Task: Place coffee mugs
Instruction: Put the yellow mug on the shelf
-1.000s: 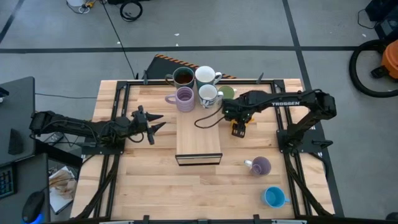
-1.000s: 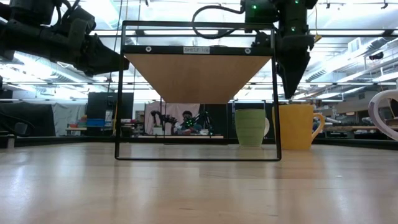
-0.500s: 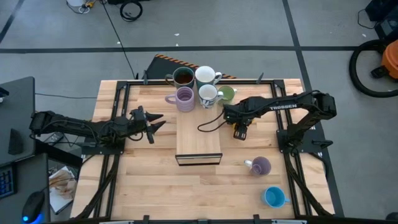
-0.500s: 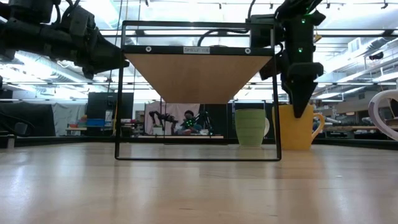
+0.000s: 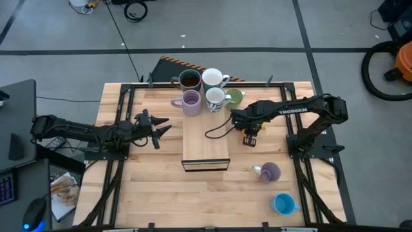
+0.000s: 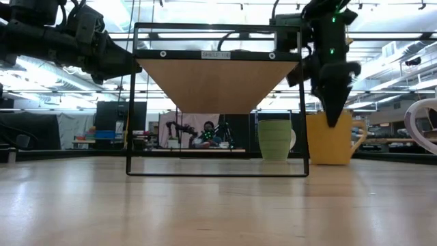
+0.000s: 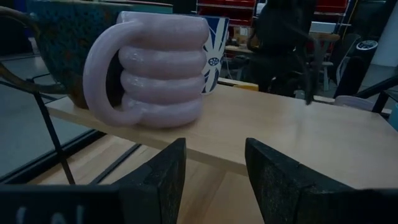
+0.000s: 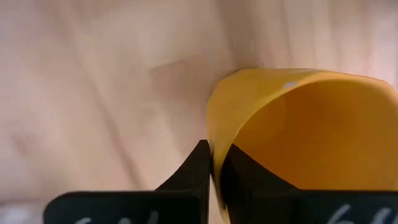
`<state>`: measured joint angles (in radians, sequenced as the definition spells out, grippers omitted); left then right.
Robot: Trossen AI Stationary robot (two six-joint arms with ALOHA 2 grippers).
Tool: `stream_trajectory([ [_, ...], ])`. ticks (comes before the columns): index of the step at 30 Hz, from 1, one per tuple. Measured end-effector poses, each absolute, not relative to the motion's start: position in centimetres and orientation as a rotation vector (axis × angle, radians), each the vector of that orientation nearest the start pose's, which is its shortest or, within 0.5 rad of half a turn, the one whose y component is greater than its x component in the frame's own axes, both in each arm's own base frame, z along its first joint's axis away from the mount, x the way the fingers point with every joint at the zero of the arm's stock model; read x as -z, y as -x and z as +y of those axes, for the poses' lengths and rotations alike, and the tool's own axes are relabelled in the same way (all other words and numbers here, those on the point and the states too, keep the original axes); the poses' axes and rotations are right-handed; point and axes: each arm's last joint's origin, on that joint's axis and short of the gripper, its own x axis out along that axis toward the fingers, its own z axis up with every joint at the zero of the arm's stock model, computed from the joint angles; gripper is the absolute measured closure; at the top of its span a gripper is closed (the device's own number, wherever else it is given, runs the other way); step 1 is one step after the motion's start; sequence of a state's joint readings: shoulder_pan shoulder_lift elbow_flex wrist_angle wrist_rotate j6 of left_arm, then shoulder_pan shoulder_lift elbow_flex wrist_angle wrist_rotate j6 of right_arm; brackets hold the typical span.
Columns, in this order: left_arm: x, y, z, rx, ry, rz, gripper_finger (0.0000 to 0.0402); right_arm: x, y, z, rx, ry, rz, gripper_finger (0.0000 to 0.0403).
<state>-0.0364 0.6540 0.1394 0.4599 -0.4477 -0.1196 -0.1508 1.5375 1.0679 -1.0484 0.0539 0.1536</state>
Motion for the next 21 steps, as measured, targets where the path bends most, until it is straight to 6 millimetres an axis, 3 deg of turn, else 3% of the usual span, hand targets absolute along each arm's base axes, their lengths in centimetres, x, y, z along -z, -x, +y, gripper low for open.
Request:
stream_trajectory([
  [8, -19.1, -14.7, 0.7, -0.414, 0.105, 0.029, 0.0230, -26.6, -26.9, -2.2, 0.277, -0.156, 1.487, 0.0375],
  [21, -19.1, -14.7, 0.7, -0.414, 0.103, 0.029, 0.0230, -34.7, -27.9, -0.1, 0.278, -0.171, 1.263, 0.0373],
])
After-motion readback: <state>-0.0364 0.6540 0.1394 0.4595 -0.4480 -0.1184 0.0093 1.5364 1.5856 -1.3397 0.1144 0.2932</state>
